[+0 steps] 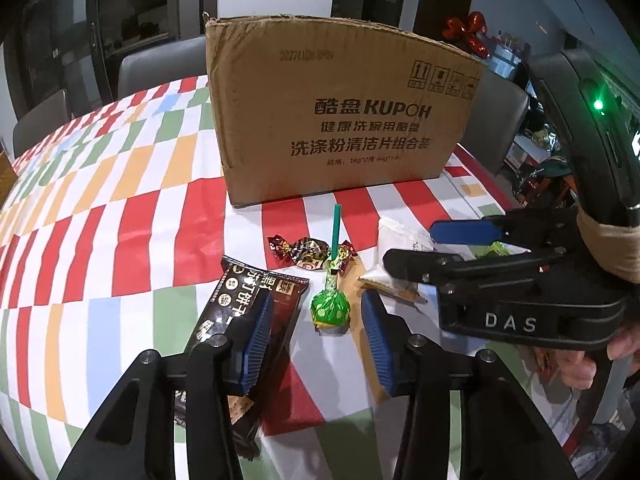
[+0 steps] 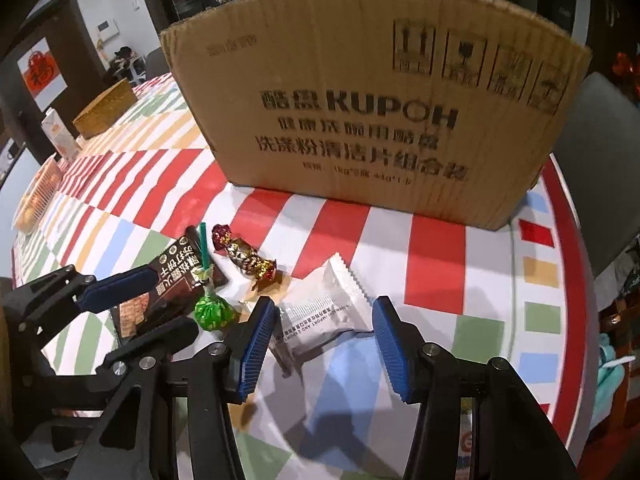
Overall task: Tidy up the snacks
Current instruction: 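Move both open tools back toward the remaining snacks on the table, then grasp the white pastry packet with the right tool while the left tool grasps the green lollipop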
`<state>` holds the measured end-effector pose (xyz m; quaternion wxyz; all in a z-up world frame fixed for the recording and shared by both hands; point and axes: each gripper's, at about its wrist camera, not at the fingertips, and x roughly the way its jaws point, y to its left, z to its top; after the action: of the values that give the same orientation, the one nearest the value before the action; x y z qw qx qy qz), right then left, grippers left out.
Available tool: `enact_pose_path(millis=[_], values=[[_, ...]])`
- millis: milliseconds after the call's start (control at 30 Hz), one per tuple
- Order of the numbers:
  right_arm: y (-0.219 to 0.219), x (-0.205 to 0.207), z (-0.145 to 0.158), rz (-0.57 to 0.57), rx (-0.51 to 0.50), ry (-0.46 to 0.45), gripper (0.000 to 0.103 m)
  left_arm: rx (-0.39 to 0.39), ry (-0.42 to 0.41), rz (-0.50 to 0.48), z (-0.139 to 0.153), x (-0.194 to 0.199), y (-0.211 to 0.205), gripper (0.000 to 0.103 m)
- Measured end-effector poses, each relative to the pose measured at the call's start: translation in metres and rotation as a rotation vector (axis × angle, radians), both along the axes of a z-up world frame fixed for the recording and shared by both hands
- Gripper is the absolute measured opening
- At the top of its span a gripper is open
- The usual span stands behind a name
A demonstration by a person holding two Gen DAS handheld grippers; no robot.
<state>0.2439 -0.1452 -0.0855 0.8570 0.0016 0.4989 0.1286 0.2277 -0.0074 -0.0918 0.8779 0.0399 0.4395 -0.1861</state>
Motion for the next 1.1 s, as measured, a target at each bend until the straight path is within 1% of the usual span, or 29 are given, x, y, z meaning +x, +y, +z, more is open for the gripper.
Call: enact_pose_path(millis=[133, 333, 600, 933, 967, 1000, 1100], values=[[-0.001, 0.001, -0.005, -0.002, 0.019, 0.007, 0.057, 0.005, 0.009, -0.008, -0.006, 0.005, -0.005, 0.042], [-0.001, 0.007, -0.010, -0.003, 0.047, 0.013, 0.058, 0.000, 0.031, -0.009, -0.015, 0.012, -0.008, 0.037], [-0.007, 0.007, -0.012, -0.010, 0.056, 0.024, 0.058, -0.005, 0.042, -0.002, -0.019, 0.017, -0.009, 0.023], [-0.010, -0.001, -0.011, -0.024, 0.043, 0.038, 0.057, 0.010, 0.026, 0.011, -0.015, 0.009, -0.010, 0.021], [-0.009, -0.002, -0.011, -0.027, 0.038, 0.044, 0.057, 0.008, 0.022, 0.018, -0.013, 0.007, -0.008, 0.019], [-0.008, -0.003, -0.010, -0.022, 0.038, 0.046, 0.054, 0.002, 0.018, 0.024, -0.011, 0.006, -0.007, 0.009], [0.003, -0.007, -0.009, 0.026, 0.014, 0.034, 0.054, -0.026, 0.014, 0.048, -0.003, 0.004, 0.000, 0.010]])
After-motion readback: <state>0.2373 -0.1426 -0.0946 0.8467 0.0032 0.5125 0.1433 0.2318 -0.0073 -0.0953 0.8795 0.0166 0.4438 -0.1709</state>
